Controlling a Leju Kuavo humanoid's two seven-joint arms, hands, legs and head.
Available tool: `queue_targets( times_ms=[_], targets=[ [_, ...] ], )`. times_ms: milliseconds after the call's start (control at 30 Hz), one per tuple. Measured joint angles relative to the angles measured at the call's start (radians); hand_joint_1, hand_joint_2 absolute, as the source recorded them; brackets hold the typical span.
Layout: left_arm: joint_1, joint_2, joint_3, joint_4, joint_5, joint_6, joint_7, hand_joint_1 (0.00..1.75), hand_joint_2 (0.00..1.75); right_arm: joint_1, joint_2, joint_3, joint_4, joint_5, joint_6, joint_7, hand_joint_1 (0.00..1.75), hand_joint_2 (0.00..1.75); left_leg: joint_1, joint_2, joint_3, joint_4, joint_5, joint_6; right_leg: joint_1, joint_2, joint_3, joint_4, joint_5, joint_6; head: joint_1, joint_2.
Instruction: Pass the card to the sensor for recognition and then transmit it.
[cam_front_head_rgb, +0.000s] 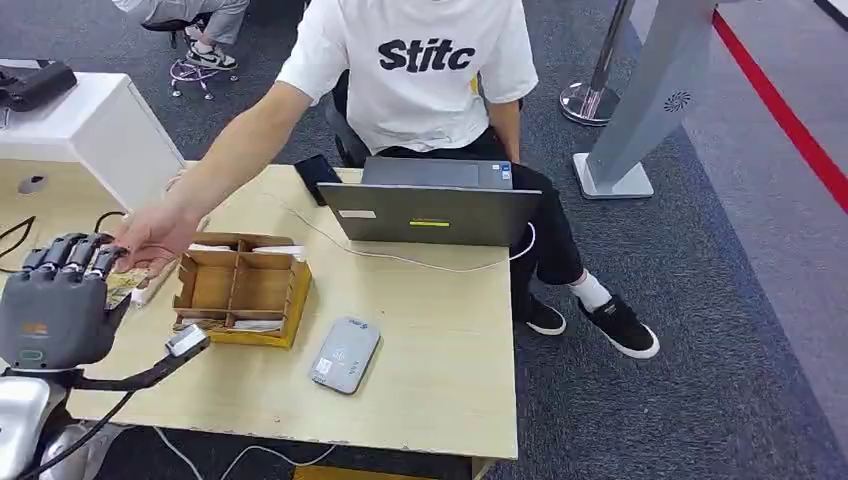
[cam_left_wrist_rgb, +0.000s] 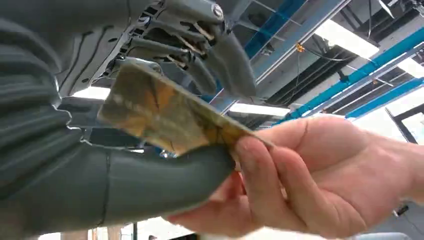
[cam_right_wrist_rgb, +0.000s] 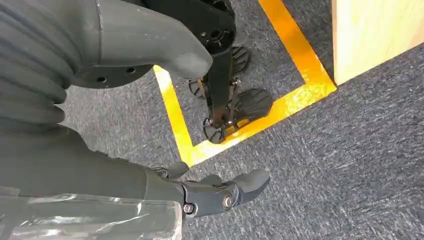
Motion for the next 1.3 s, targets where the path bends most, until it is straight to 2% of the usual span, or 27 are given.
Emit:
queue_targets(
  times_ms=[233,367,500,633,767,967,1167,1300],
  targets=[
    [-0.004,-0.024,0.000,-0.006,0.012,0.000,0.003,1.75,1.75,0.000,0.000,0.000,0.000,0.006,-0.001,0.003,0.00,1.75,0.000,0.000,0.000,0.000,0.000,0.000,0.000,0.000,0.000,0.000,0.000,0.000,0.000,0.000],
    [-0.015,-0.065,-0.019,-0.010,0.050,-0.035,-0.023,1.75,1.75,0.000,0.000,0.000,0.000,0.020,-0.006,0.010,0.00,1.75,0.000,-0.001,0.000,0.000,0.000,0.000,0.000,-0.001,0.000,0.000,0.000,0.000,0.000,0.000],
    [-0.020,-0.113,-0.095,-0.009,0.021,-0.056,-0.022,1.75,1.75,-0.001,0.000,0.000,0.000,0.035,-0.008,0.018,0.00,1.75,-0.001,-0.001,0.000,0.001,0.000,0.000,0.000,-0.001,0.000,0.000,0.000,0.000,0.000,0.000],
    [-0.034,-0.173,-0.208,0.013,0.078,-0.108,-0.018,1.75,1.75,-0.002,0.000,0.000,0.000,0.054,-0.013,0.016,0.00,1.75,-0.001,-0.001,0.000,0.001,0.000,0.000,0.000,-0.001,0.000,0.000,0.001,0.001,0.000,0.000],
    [-0.044,-0.204,-0.306,0.056,0.081,-0.149,0.000,1.75,1.75,-0.002,0.000,0.000,0.000,0.073,-0.020,0.015,0.00,1.75,-0.001,0.000,0.000,0.002,0.000,0.001,-0.001,0.000,0.000,0.000,0.001,0.001,0.000,0.000],
    [-0.050,-0.204,-0.427,0.161,0.052,-0.184,0.043,1.75,1.75,-0.003,0.000,-0.004,0.000,0.100,-0.019,0.018,0.00,1.75,0.000,0.000,0.000,0.001,0.000,0.001,0.000,0.000,0.000,0.000,0.001,0.001,0.000,0.000],
    [-0.047,-0.174,-0.471,0.250,0.050,-0.243,0.067,1.75,1.75,-0.002,0.000,-0.011,0.000,0.125,-0.016,0.029,0.00,1.75,0.000,0.000,0.000,0.001,0.000,0.001,0.000,0.000,0.000,0.000,0.001,0.001,0.000,0.000],
    [-0.048,-0.149,-0.486,0.312,0.007,-0.222,0.081,1.75,1.75,-0.002,0.000,-0.013,0.000,0.145,-0.006,0.033,0.00,1.75,0.000,0.000,0.000,0.001,0.000,0.001,0.000,0.000,0.000,0.000,0.001,0.001,0.000,0.000]
  ],
)
